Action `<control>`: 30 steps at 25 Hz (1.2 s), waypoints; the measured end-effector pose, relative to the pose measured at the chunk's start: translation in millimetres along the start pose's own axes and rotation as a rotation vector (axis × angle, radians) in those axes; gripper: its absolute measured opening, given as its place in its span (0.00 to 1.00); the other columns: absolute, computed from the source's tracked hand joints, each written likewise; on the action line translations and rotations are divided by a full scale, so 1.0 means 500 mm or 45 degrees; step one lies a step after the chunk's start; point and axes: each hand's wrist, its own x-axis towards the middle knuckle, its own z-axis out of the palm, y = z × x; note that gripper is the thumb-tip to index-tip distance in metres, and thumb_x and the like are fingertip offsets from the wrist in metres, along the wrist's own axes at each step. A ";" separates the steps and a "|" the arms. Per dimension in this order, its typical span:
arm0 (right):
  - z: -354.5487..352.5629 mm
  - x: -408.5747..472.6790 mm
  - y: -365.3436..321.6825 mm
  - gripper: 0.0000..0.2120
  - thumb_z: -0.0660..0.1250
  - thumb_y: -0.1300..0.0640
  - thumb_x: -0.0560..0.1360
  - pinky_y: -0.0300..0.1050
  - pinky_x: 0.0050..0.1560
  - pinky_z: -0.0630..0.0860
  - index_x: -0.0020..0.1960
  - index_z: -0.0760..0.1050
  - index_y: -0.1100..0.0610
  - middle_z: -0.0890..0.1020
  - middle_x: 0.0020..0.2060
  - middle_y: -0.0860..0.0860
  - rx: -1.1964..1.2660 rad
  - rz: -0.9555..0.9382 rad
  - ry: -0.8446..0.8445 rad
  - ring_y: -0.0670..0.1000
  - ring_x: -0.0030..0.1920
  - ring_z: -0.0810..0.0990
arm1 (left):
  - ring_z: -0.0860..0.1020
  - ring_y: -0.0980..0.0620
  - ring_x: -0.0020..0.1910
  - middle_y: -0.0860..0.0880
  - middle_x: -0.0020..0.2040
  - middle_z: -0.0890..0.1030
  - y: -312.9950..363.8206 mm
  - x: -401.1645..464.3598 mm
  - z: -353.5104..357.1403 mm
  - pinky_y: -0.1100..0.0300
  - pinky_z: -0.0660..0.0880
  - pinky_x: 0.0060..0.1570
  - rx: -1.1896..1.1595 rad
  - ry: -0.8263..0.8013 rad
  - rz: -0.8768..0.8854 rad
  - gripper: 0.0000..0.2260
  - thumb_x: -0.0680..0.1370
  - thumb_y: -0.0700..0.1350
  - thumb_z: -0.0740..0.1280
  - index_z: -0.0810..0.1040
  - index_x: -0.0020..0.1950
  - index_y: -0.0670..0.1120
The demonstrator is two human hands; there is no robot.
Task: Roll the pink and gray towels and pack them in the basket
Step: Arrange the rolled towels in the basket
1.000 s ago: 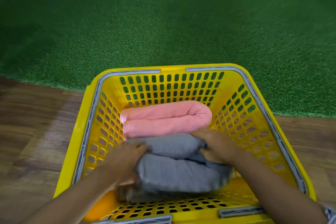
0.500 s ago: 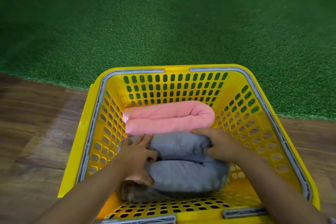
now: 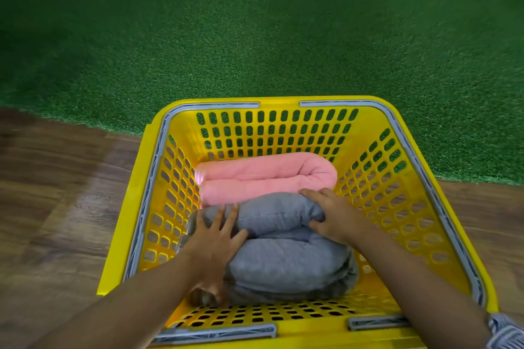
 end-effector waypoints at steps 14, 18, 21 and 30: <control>-0.012 -0.008 0.001 0.29 0.69 0.49 0.70 0.45 0.54 0.71 0.68 0.66 0.55 0.75 0.60 0.57 0.154 0.106 0.044 0.56 0.59 0.73 | 0.66 0.48 0.66 0.56 0.66 0.63 -0.034 0.015 -0.019 0.47 0.63 0.66 -0.822 0.207 -0.174 0.48 0.57 0.76 0.68 0.57 0.70 0.56; -0.040 -0.030 -0.008 0.19 0.70 0.56 0.68 0.48 0.46 0.76 0.58 0.75 0.55 0.81 0.48 0.55 0.326 -0.044 0.140 0.53 0.47 0.78 | 0.72 0.50 0.64 0.58 0.66 0.71 -0.042 0.047 -0.003 0.46 0.61 0.61 -0.571 0.394 -0.262 0.40 0.65 0.77 0.47 0.65 0.70 0.57; -0.028 -0.034 -0.004 0.21 0.69 0.54 0.70 0.43 0.49 0.72 0.62 0.71 0.53 0.78 0.52 0.50 0.246 -0.018 -0.066 0.51 0.52 0.76 | 0.80 0.47 0.44 0.53 0.45 0.81 -0.036 0.064 0.032 0.49 0.63 0.49 -0.271 0.466 -0.200 0.28 0.63 0.68 0.55 0.81 0.50 0.52; -0.017 -0.032 -0.008 0.25 0.69 0.50 0.70 0.45 0.54 0.69 0.64 0.68 0.57 0.73 0.59 0.55 0.163 0.121 -0.044 0.55 0.57 0.72 | 0.70 0.47 0.66 0.51 0.66 0.72 -0.028 0.046 -0.012 0.48 0.64 0.64 -0.677 0.303 -0.462 0.28 0.73 0.63 0.59 0.64 0.71 0.55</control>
